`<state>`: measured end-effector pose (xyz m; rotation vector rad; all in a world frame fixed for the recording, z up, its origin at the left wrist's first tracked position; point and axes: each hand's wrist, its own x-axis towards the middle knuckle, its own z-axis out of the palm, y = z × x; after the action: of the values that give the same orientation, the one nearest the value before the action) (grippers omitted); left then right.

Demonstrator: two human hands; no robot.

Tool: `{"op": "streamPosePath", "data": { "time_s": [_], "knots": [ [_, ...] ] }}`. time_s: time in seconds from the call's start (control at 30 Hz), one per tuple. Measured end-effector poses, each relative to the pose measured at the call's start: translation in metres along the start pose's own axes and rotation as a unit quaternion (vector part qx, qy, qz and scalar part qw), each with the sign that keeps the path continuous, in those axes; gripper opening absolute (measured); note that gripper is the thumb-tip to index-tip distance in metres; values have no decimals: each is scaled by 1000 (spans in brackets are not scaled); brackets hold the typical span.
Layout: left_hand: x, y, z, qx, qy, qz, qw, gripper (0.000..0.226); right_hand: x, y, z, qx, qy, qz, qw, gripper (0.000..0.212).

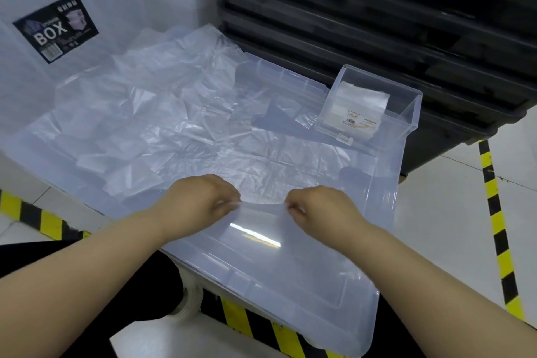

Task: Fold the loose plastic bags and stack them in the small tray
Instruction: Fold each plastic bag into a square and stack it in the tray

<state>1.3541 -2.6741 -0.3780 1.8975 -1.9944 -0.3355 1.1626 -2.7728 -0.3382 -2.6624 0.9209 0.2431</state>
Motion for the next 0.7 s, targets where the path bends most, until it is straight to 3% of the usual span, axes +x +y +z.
{"op": "streamPosePath", "data": {
  "time_s": [0.13,0.23,0.33,0.47,0.6,0.7],
  "knots": [
    [3,-13,-12,-231,-13,-206,951,13,5,25,-15,102,-18,82,991,17],
    [5,-17,-13,-299,15,-251,921,25,7,41,-21,217,-38,134,966,12],
    [5,-12,-12,-320,19,-267,909,24,9,45,-17,239,-36,154,958,10],
    [5,-12,-10,-295,29,-284,912,28,15,42,-8,196,-31,162,967,13],
    [6,-5,-9,-140,84,-319,934,9,20,42,-5,169,-28,172,970,11],
    [4,-2,0,60,188,-171,965,34,22,42,-4,156,-28,168,973,11]
  ]
}}
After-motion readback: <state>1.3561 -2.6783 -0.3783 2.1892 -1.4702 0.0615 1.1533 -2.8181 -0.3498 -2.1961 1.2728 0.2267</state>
